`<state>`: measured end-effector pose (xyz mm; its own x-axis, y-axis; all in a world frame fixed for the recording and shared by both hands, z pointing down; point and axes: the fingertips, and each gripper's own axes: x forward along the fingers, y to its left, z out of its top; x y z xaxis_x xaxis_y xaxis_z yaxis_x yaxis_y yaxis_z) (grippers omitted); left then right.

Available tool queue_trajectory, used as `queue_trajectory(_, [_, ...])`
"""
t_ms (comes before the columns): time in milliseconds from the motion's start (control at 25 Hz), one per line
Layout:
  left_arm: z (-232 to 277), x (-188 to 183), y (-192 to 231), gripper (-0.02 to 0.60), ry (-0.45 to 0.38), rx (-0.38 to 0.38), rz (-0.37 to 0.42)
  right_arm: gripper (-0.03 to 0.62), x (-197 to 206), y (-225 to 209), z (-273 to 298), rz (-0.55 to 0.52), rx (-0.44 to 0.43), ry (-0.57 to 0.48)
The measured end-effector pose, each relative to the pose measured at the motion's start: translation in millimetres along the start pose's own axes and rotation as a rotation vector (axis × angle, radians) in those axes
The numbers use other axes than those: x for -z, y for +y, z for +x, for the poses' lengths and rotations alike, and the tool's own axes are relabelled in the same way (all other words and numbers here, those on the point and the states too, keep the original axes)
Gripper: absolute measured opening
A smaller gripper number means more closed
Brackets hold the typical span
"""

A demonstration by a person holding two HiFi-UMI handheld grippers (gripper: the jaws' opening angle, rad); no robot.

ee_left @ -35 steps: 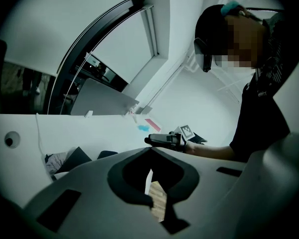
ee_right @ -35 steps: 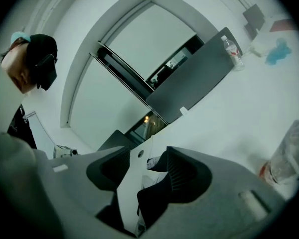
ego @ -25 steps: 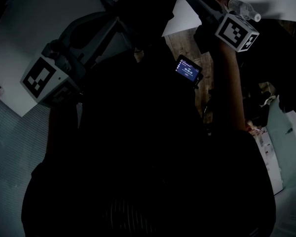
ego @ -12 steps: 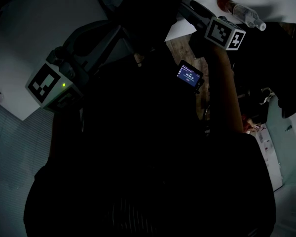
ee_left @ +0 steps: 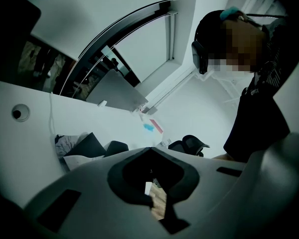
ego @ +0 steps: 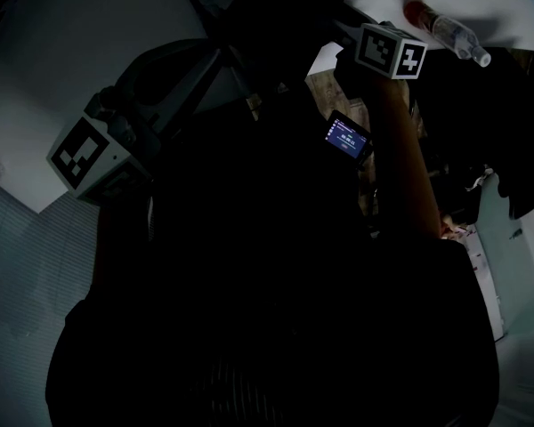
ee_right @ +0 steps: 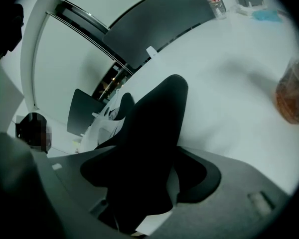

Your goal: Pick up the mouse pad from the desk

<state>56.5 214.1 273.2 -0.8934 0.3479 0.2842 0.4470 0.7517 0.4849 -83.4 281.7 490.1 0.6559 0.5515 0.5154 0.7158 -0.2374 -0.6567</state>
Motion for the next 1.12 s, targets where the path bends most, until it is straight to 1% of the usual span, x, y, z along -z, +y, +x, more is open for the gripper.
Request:
queue_trajectory(40, [-0.7,1.1,1.3,0.007,-0.001,-0.006,0.002,0.319,2.2,0.3,1.6,-0.013,-0.004,0.012])
queue_trajectory(120, [-3.1,-1.4,4.5,0.007,-0.010,-0.014,-0.003,0.207,2.1,0.4,6.2,-0.054,0.011,0.035])
queue_trajectory(200, [-4.7,-6.3,6.6,0.008,-0.019,-0.013,-0.012,0.153,-2.2,1.0,8.3,-0.073,0.020,0.042])
queue_trajectory(240, [-4.6,-7.7,6.3,0.007,-0.021,-0.010,-0.013,0.124,-3.0,1.3,7.5,-0.063,0.012,0.043])
queue_trajectory(320, [-3.1,-6.3,3.6,0.007,-0.021,-0.004,-0.011,0.039,-4.1,1.3,2.2,-0.028,-0.016,0.029])
queue_trajectory(360, [-2.1,-4.5,2.2,0.006,-0.021,-0.001,-0.010,0.021,-5.2,1.0,-1.0,-0.010,-0.029,0.017])
queue_trajectory(440, [-0.2,-1.3,0.1,0.008,-0.021,0.002,-0.011,0.020,-7.4,1.8,-5.2,0.012,-0.051,-0.003])
queue_trajectory(520, [0.9,0.0,-2.1,0.007,-0.023,0.004,-0.012,0.020,-8.4,5.4,-7.9,-0.003,-0.055,-0.007])
queue_trajectory(600, [1.7,0.1,-4.2,0.007,-0.024,0.004,-0.014,0.020,-9.8,11.9,-11.5,-0.075,-0.033,0.004])
queue_trajectory(720, [0.6,-0.4,-5.0,0.008,-0.026,-0.003,-0.012,0.020,-9.7,20.7,-15.6,-0.236,0.017,0.046])
queue_trajectory(800, [-0.7,0.1,-4.3,0.006,-0.030,-0.003,-0.013,0.020,-8.6,18.3,-18.9,-0.288,0.039,0.062])
queue_trajectory(960, [-4.8,6.9,-6.0,0.006,-0.070,0.016,-0.075,0.020,2.0,3.2,-27.7,-0.295,0.062,0.076])
queue_trajectory(1120, [-15.9,16.2,-12.9,0.007,-0.099,0.005,-0.059,0.020,13.4,6.5,-34.5,-0.275,0.042,0.063])
